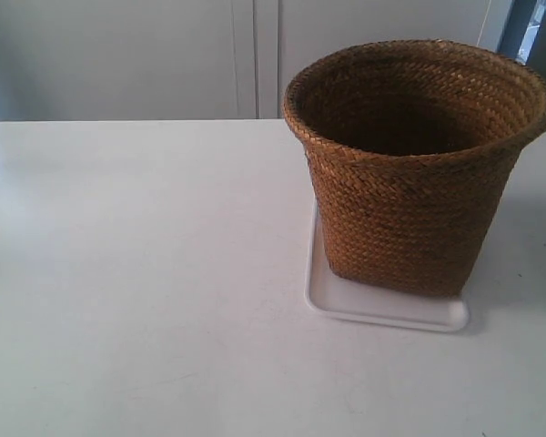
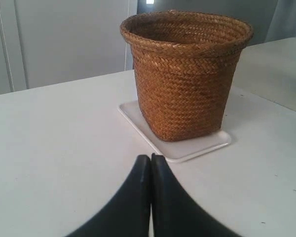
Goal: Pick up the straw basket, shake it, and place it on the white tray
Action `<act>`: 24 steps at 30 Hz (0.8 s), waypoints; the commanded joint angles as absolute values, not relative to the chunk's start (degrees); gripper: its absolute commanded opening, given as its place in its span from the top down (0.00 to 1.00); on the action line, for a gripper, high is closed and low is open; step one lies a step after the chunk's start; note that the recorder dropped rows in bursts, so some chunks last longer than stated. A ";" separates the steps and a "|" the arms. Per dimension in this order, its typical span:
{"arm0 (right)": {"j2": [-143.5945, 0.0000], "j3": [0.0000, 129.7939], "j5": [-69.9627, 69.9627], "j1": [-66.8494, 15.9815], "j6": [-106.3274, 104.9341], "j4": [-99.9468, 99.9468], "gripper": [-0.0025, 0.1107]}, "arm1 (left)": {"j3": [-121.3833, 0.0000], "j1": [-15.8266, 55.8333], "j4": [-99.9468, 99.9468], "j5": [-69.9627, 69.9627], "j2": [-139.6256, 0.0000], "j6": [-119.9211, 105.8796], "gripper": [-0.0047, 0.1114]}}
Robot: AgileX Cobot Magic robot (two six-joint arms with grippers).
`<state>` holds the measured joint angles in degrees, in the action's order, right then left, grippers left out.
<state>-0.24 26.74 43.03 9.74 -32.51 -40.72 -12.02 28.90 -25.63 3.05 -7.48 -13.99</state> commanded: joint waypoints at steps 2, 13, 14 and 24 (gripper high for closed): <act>0.00 26.60 42.50 9.75 -32.79 -40.87 0.97 | -11.74 29.28 -25.91 3.07 -7.13 -13.99 0.96; 0.00 26.60 42.50 9.75 -32.79 -40.87 0.97 | -11.74 29.28 -25.91 3.07 -7.13 -13.99 0.96; 0.00 26.60 42.50 9.75 -32.79 -40.87 0.97 | -11.74 29.28 -25.91 3.07 -7.13 -13.99 0.96; 0.00 21.15 16.74 5.21 -41.85 -38.94 0.97 | -11.74 29.28 -25.91 3.07 -7.13 -13.99 0.96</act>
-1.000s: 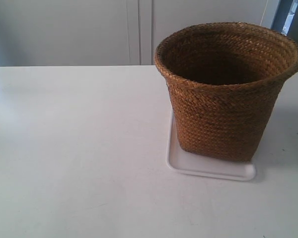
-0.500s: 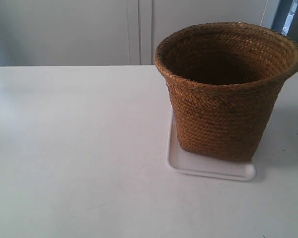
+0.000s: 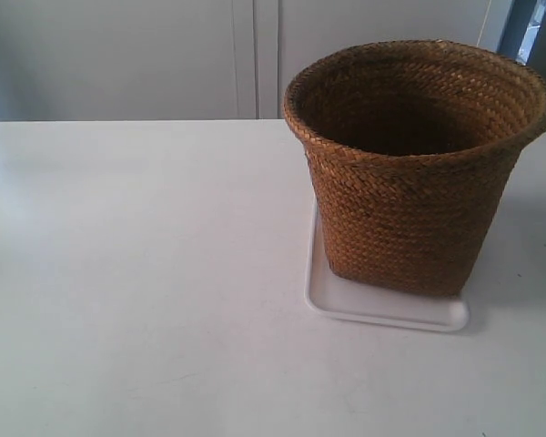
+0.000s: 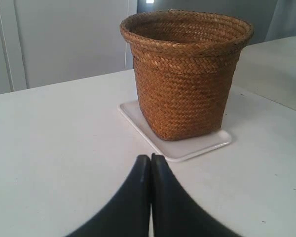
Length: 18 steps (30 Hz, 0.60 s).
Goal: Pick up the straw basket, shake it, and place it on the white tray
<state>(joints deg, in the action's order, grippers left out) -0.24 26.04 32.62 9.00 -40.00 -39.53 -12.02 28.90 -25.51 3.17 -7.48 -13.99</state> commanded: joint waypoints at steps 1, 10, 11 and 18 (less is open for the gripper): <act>0.00 19.28 12.81 3.34 -41.85 -38.94 0.97 | -11.74 29.28 -25.91 3.07 -7.13 -13.99 0.96; 0.00 0.00 -6.01 -2.76 -46.36 -38.79 0.97 | -11.74 29.28 -25.91 3.36 -7.13 -14.03 0.96; 0.00 0.00 -6.01 -2.76 -46.36 -38.79 0.97 | -11.74 29.28 -25.91 3.36 -7.13 -14.03 0.96; 0.00 0.00 -6.13 -2.76 -43.18 -38.90 0.97 | -11.74 29.28 -25.91 3.36 -7.13 -14.14 0.96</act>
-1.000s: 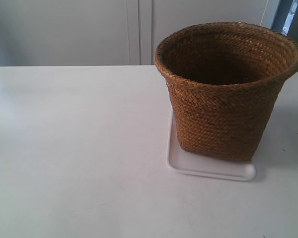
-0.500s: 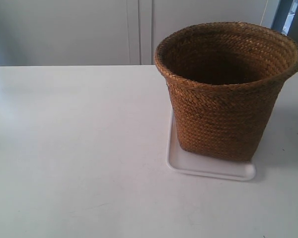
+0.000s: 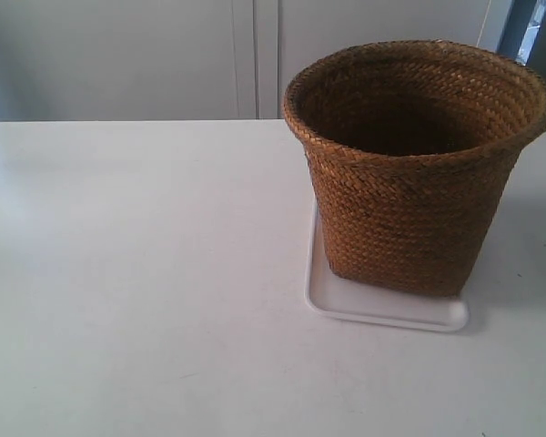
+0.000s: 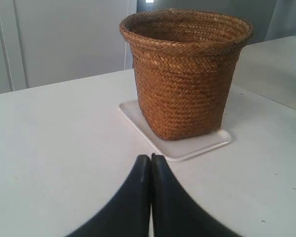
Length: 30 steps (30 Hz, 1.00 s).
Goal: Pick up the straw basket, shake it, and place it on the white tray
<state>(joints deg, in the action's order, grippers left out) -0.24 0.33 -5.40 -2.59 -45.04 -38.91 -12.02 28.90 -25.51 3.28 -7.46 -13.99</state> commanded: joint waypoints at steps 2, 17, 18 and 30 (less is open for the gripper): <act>0.00 0.00 -5.33 -2.76 -38.97 -34.37 0.97 | -11.74 29.28 -25.91 3.36 -7.13 -14.14 0.96; 0.00 0.00 -2.15 -2.76 -14.92 -11.04 0.97 | -11.74 29.28 -25.91 3.36 -7.13 -14.14 0.96; 0.00 0.00 -2.15 -2.76 -14.92 -11.04 0.97 | -11.74 29.28 -25.91 3.36 -7.13 -14.14 0.96; 0.00 0.00 -2.15 -2.76 -14.92 -11.04 0.97 | -11.74 29.28 -23.92 3.11 -7.13 -15.41 0.96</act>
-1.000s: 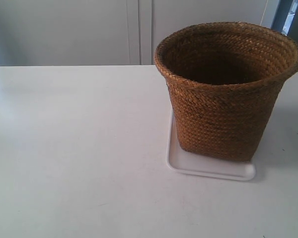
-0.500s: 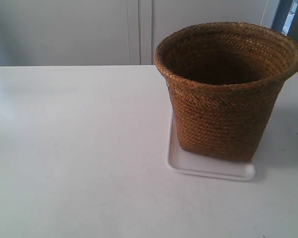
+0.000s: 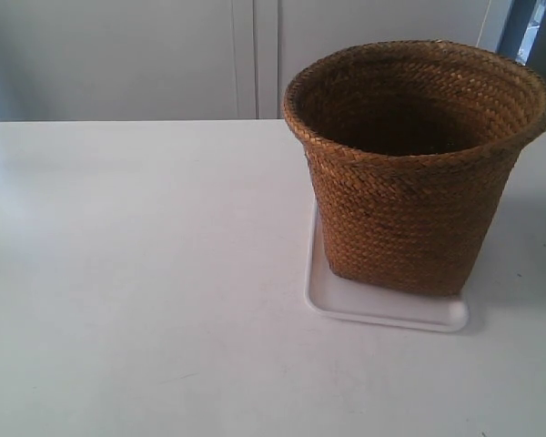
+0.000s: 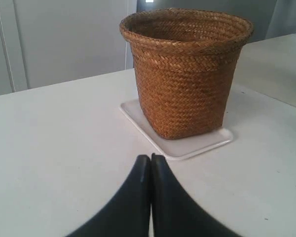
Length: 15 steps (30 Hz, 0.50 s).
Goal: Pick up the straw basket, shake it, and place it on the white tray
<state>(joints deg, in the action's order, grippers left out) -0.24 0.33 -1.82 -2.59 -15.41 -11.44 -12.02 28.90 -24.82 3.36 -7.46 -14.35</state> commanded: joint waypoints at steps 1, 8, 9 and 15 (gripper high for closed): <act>0.00 0.00 -2.15 -2.76 -14.92 -11.04 0.97 | -11.74 29.28 -22.34 3.13 -7.13 -15.42 0.96; 0.00 0.00 -2.15 -2.76 -14.92 -11.04 0.97 | -10.18 24.84 -11.17 8.14 -4.43 -15.42 0.96; 0.00 0.00 -2.15 -2.76 -14.92 -11.04 0.97 | -9.65 23.44 -10.75 8.14 -3.87 -15.42 0.96; 0.00 0.00 -2.15 -2.76 -14.92 -11.04 0.97 | -4.82 12.88 -9.71 7.93 -0.27 -15.42 0.96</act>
<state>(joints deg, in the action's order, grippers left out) -0.24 0.33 -1.70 -2.59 -15.19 -11.44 -7.07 17.19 -10.07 7.36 -1.94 -15.41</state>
